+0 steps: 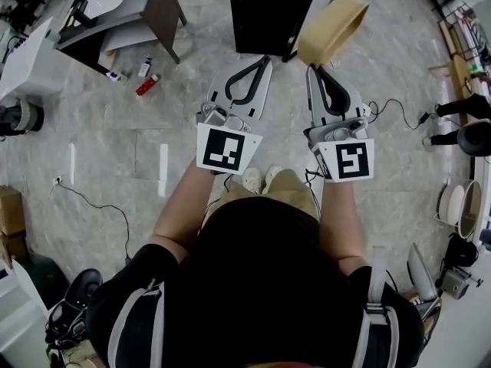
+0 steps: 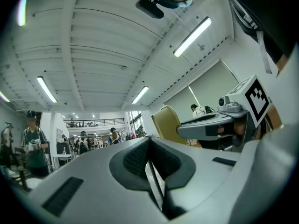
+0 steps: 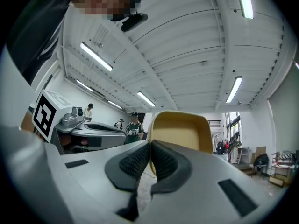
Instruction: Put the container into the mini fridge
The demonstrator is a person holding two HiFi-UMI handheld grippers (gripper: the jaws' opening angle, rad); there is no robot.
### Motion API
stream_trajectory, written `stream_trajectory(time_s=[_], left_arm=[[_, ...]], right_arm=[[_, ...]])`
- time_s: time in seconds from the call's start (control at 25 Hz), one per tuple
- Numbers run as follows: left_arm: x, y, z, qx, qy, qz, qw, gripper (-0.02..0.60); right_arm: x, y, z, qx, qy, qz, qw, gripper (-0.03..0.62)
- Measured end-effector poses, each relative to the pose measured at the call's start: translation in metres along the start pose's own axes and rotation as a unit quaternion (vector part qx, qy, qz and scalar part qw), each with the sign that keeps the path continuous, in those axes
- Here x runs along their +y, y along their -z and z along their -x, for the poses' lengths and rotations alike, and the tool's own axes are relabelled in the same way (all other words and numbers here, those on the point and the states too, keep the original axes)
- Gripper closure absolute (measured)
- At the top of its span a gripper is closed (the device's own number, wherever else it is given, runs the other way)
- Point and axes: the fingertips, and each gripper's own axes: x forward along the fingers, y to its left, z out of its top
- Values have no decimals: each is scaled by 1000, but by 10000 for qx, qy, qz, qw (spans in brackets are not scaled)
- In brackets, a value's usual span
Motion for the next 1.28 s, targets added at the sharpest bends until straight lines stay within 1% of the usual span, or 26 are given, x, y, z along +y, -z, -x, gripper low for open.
stream_trajectory(time_s=[0.28, 0.56, 0.68, 0.88, 1.08, 1.28], left_arm=[[12, -4, 9, -77, -59, -23, 9999, 558], [34, 6, -9, -149, -177, -27, 9997, 558], [40, 12, -26, -150, -182, -42, 9997, 558], [59, 35, -58, -173, -275, -60, 9995, 558], [87, 60, -104, -156, -406, -54, 9990, 558], [110, 79, -154, -29, -448, -138, 9989, 558]], right_arm=[[8, -9, -5, -24, 7, 98, 9999, 553], [7, -3, -31, -88, -150, 162, 9997, 553], [-4, 3, -44, -132, -205, 164, 9996, 553], [-24, 22, -75, -215, -281, 156, 9993, 553], [-53, 37, -121, -319, -383, 132, 9987, 553], [-89, 58, -166, -207, -556, 241, 9979, 553]])
